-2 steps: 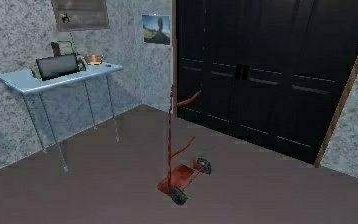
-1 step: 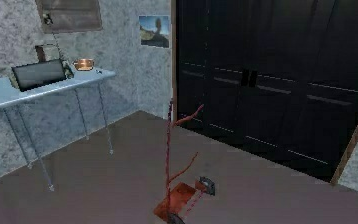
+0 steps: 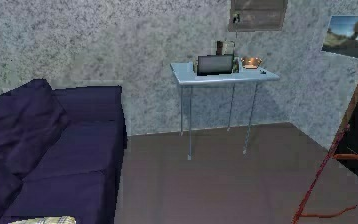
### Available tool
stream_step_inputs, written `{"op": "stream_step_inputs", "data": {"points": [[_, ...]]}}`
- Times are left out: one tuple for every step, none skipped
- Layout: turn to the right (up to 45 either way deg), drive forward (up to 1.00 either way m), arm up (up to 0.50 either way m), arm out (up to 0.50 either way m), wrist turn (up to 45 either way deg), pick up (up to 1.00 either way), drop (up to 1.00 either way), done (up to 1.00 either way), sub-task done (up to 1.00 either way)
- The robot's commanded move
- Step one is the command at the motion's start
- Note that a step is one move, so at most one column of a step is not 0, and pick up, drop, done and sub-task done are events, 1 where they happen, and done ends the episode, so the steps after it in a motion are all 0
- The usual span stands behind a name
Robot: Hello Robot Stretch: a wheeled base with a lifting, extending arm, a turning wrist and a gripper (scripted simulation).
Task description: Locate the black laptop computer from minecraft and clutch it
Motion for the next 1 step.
{"op": "stream_step_inputs", "data": {"points": [[-6.0, 0.00, 0.00, 0.00, 0.0, 0.00, 0.00, 0.00, 0.00]]}}
